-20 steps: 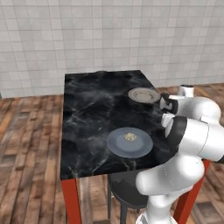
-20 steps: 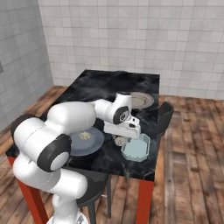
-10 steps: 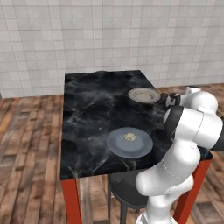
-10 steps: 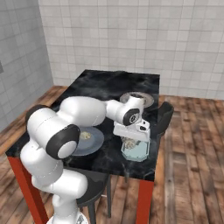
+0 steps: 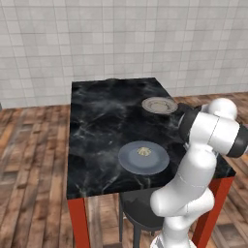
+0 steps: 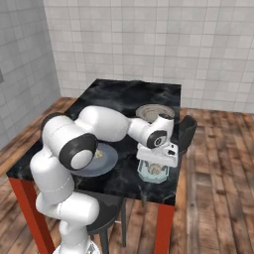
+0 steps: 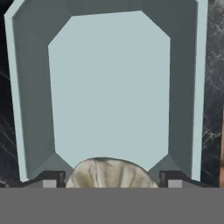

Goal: Place two dumplings into each of the tupperware containers and then place the containers in the fridge.

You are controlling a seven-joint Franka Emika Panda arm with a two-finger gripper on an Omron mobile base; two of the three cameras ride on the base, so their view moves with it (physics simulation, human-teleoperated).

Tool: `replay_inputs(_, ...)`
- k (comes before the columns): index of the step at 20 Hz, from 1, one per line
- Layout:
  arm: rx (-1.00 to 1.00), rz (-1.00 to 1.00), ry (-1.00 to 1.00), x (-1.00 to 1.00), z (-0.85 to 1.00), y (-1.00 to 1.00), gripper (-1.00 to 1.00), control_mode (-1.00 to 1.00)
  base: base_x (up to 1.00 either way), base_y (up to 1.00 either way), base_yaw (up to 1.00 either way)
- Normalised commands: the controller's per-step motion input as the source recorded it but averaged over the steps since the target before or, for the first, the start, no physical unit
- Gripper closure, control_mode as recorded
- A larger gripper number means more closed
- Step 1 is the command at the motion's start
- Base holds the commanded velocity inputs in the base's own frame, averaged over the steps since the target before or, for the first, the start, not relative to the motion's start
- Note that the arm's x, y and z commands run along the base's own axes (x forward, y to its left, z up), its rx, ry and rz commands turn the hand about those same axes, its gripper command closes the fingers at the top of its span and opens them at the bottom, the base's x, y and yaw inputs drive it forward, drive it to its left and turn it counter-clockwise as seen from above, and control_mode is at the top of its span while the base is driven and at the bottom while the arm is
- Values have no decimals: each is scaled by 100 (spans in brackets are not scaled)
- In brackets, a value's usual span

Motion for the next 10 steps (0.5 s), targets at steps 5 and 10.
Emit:
replay_inputs(5, 0, 0, 0, 0, 0, 0, -100, -100, 0, 0, 0)
replay_inputs(10, 0, 0, 0, 0, -1, 8, -100, -100, 0, 0, 0)
